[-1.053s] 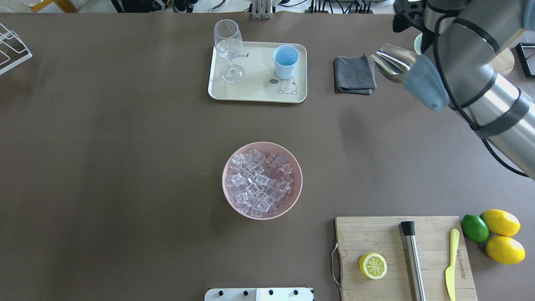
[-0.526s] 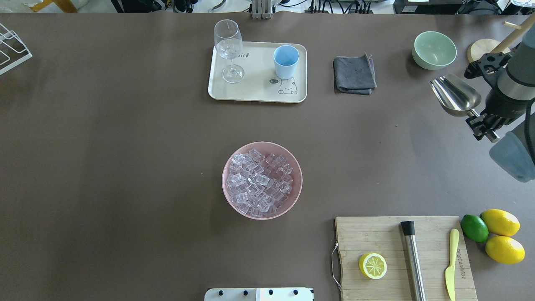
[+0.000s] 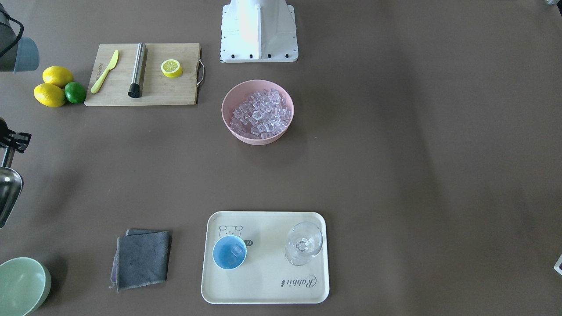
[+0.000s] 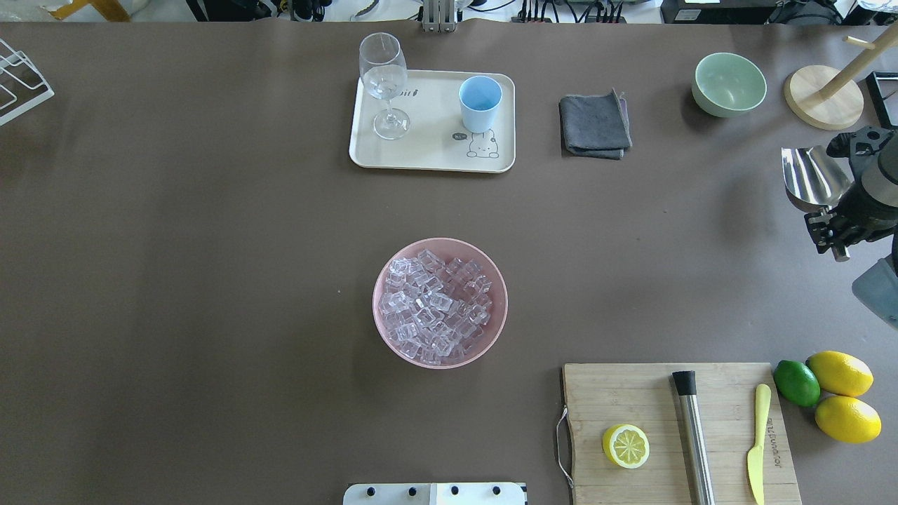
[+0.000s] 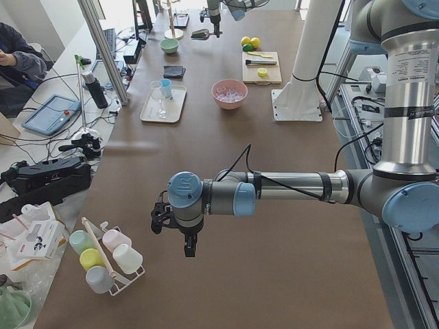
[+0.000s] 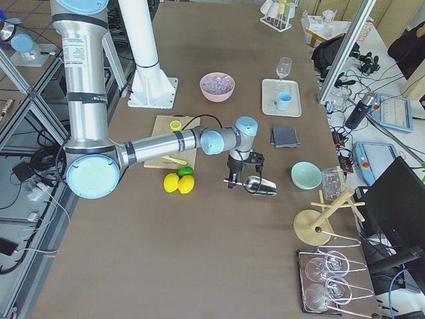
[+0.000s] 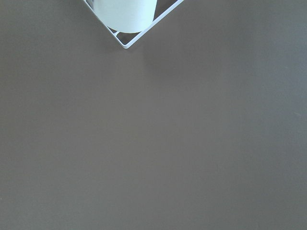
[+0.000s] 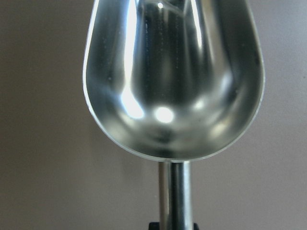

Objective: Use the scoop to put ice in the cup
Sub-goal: 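Lower the scoop onto the table and open the right gripper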

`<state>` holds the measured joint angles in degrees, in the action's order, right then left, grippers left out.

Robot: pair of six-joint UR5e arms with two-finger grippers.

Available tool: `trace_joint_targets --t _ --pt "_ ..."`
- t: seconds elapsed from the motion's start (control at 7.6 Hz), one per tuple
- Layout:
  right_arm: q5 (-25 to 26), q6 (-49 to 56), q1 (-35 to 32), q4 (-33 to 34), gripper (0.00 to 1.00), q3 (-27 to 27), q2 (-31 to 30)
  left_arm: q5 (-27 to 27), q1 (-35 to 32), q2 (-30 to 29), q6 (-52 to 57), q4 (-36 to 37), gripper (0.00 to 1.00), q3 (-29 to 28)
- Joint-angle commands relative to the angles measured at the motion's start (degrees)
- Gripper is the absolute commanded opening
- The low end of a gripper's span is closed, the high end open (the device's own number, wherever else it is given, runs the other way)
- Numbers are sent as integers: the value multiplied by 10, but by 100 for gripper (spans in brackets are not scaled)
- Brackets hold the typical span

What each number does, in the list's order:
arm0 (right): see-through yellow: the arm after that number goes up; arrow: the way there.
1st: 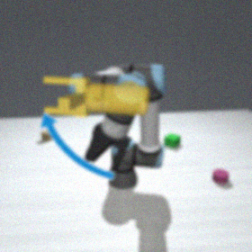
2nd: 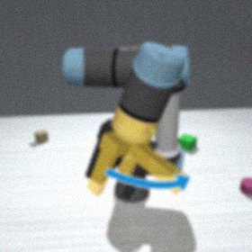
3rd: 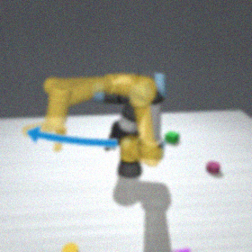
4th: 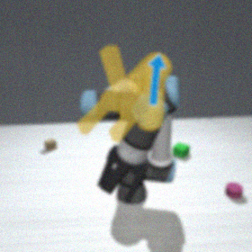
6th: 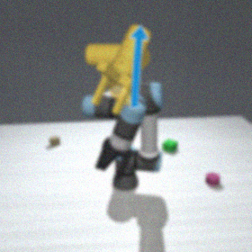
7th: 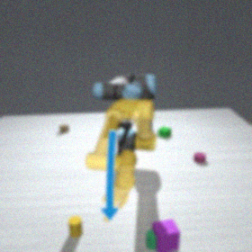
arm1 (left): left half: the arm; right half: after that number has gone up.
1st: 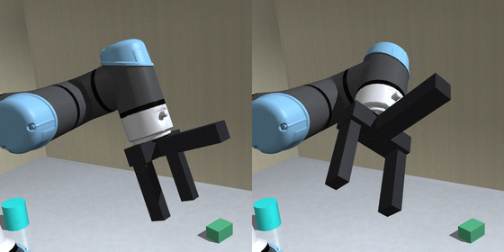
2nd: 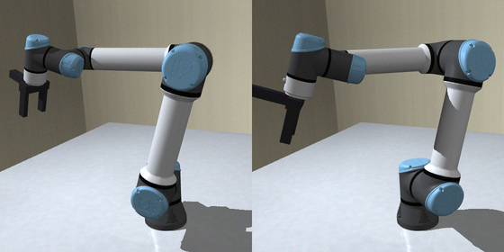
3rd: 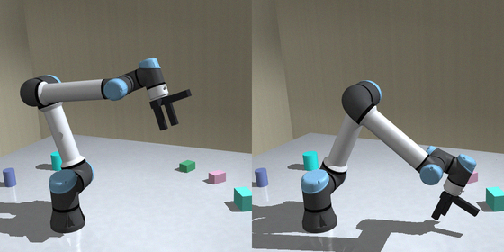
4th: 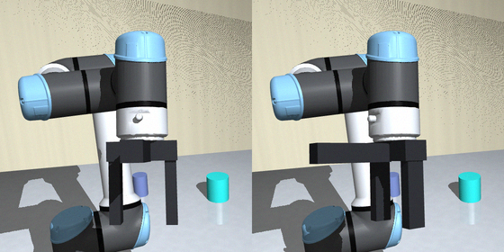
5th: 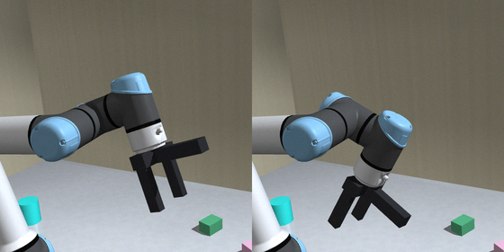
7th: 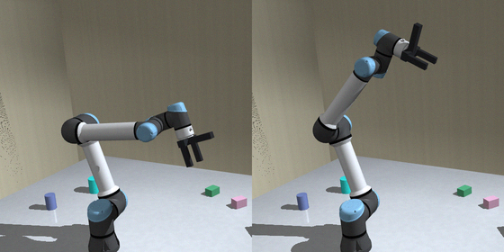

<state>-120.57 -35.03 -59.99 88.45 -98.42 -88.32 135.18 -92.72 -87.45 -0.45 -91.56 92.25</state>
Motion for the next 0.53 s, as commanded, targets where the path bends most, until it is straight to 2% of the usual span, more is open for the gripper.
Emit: trace_joint_targets --t 0.0,0.13,0.39 --pt "-2 -21 1 -33 0 27 1 0 1 1 0 0 98 -1" --pt "-4 -39 2 -33 0 34 0 0 2 3 0 0 98 0" --pt "-40 -45 3 -33 0 31 -5 -1 2 6 0 -1 98 -1"
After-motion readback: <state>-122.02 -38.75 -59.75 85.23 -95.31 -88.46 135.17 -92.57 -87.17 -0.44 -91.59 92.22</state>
